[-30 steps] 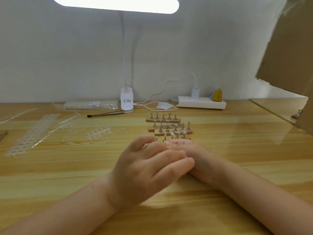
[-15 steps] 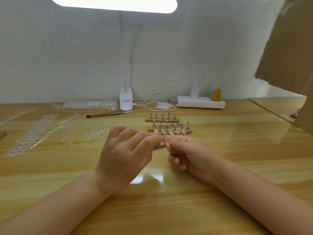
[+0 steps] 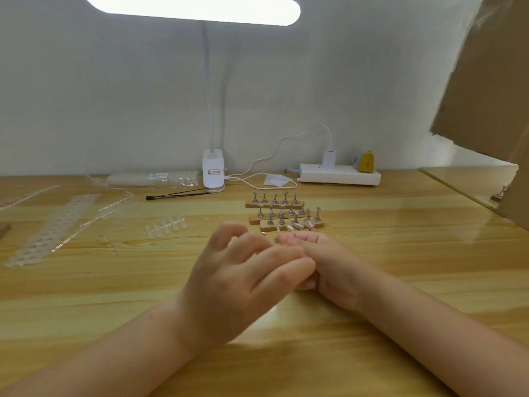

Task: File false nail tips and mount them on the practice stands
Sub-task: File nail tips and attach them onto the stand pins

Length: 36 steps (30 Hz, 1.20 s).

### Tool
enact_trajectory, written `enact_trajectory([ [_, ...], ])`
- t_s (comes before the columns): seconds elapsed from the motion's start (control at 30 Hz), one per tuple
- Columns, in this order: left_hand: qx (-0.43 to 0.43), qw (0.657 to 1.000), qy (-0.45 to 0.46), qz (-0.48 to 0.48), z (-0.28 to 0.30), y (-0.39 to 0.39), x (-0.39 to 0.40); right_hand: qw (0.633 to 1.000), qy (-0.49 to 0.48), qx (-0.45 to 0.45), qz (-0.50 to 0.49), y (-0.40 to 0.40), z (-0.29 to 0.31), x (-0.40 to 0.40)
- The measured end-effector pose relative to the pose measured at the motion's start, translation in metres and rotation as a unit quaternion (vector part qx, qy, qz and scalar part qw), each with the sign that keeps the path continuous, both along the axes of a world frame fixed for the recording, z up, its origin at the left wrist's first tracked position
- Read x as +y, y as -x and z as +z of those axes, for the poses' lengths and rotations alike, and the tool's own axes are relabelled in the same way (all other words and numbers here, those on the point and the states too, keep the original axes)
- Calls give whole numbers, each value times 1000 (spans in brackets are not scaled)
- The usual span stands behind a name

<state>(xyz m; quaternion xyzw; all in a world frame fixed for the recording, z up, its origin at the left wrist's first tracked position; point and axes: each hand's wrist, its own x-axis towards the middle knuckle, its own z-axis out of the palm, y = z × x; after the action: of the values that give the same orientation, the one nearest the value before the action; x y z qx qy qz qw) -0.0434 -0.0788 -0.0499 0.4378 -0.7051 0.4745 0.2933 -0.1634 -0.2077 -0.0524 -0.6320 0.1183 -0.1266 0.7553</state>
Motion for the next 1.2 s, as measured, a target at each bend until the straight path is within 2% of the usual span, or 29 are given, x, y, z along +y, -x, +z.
enact_trajectory([
  [0.17, 22, 997, -8, 73, 5, -20, 1, 1000, -8, -2, -13, 0, 3, 0],
  [0.27, 37, 999, 11, 38, 6, -11, 2, 1000, -9, -4, -12, 1, 2, 2],
  [0.33, 14, 1000, 3, 0, 3, 2, 2, 1000, 4, 1, 12, 0, 2, 2],
  [0.4, 0, 1000, -13, 14, 2, -1, 2, 1000, 13, 2, 26, 0, 2, 2],
  [0.5, 34, 997, -13, 72, 6, -19, 3, 1000, -10, -1, 7, 2, 4, 2],
  [0.6, 58, 997, -22, 38, 6, -14, 3, 1000, 3, 2, 5, 2, 3, 3],
  [0.7, 36, 998, -47, -9, 2, -1, 1, 999, 34, 7, 27, 2, 4, 4],
  [0.87, 56, 996, -54, 43, 7, -21, 3, 1000, 6, 12, 6, 2, 5, 3],
  [1.0, 57, 997, -53, -5, 1, -5, 1, 999, 37, 14, 24, 2, 5, 5],
  [1.2, 65, 996, -45, 46, 7, -19, 4, 1000, 14, 15, 20, 2, 5, 3],
])
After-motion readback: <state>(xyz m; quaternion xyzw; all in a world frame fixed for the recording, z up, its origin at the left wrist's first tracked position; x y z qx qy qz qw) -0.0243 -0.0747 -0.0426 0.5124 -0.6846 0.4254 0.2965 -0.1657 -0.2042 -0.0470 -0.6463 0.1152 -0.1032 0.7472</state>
